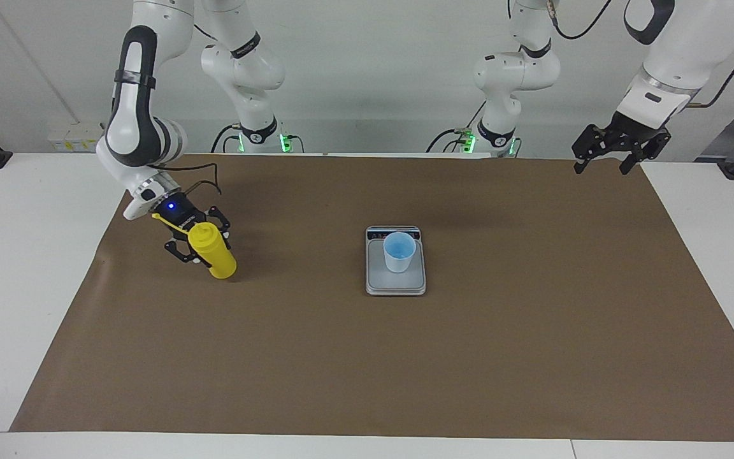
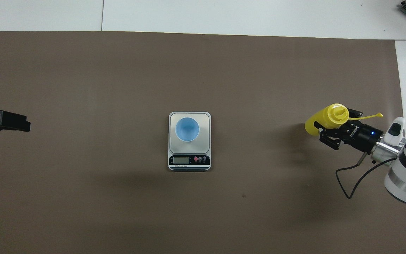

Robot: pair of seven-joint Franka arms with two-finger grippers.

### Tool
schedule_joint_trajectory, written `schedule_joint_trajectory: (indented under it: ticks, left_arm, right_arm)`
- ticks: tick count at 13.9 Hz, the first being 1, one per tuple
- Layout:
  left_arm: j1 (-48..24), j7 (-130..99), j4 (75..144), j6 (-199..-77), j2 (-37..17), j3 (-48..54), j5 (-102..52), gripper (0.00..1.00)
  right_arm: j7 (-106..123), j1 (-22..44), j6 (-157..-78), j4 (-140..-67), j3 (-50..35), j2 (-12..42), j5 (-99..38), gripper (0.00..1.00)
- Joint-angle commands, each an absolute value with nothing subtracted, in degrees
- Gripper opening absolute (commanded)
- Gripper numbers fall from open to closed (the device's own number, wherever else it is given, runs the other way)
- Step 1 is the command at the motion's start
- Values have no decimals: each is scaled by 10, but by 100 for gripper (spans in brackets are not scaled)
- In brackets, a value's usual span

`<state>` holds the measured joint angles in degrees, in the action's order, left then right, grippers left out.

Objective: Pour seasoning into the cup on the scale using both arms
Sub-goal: 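Lift the yellow bottle with the right gripper toward the blue cup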

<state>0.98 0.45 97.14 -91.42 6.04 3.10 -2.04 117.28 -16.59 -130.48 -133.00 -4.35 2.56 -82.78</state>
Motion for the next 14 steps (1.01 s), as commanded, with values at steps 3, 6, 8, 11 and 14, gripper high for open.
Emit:
schedule_joint_trajectory:
  ticks: [3,6,8,11,14]
  left_arm:
    - [18,-1,991,-918,78,34,-27,100]
    - [18,-1,991,-918,78,34,-27,100]
    - [18,-1,991,-918,78,34,-27,100]
    - [18,-1,991,-918,78,34,-27,100]
    - [18,-1,991,-918,78,35,-27,100]
  right_arm:
    - [1029,-164,-1303,-1256,-48,26,-668,0]
    - [985,-156,-1302,-1227,-54,27,-586,0]
    - [924,-135,-1308,-1217,-54,29,-550,0]
    - [751,-97,-1309,-1187,-52,35,-463,0]
    - [545,-50,-1307,-1106,-54,63,-266,0]
